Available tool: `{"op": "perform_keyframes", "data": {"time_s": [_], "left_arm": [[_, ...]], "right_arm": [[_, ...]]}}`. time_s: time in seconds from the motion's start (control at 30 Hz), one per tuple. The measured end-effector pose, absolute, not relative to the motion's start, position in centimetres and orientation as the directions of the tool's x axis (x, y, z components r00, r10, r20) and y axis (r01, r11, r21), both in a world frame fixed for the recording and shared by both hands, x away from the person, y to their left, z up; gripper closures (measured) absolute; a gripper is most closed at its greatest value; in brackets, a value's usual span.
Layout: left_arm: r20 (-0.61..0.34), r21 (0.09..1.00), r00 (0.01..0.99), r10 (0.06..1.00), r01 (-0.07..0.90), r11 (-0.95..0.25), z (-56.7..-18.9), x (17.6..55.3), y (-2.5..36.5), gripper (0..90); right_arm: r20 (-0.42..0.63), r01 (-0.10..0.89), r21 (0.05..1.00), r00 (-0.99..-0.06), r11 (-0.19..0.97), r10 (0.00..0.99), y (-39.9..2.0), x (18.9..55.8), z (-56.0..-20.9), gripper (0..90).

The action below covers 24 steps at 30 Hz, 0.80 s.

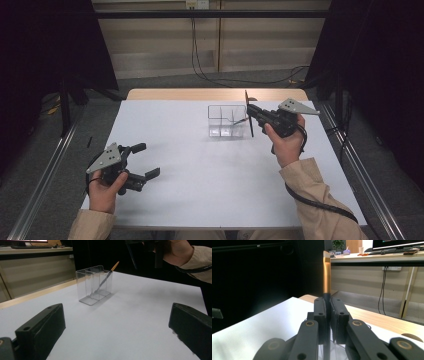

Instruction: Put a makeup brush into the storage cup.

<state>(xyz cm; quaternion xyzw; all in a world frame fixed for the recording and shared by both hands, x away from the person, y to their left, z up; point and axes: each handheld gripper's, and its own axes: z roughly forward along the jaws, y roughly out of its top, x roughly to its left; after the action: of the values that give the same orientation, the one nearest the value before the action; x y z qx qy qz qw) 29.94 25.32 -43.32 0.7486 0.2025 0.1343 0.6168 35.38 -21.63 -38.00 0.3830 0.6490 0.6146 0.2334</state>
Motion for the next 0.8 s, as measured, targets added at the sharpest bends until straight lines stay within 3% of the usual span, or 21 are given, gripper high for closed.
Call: {"op": "perform_keyframes", "data": {"time_s": [0.8], "left_arm": [[-0.05,0.978,0.884,0.465,0.139,-0.158,-43.5,29.9,25.3,0.5]], "right_arm": [[0.158,0.184,0.981,-0.568,-0.063,0.808,-21.2,37.2,-37.5,83.7]]}}
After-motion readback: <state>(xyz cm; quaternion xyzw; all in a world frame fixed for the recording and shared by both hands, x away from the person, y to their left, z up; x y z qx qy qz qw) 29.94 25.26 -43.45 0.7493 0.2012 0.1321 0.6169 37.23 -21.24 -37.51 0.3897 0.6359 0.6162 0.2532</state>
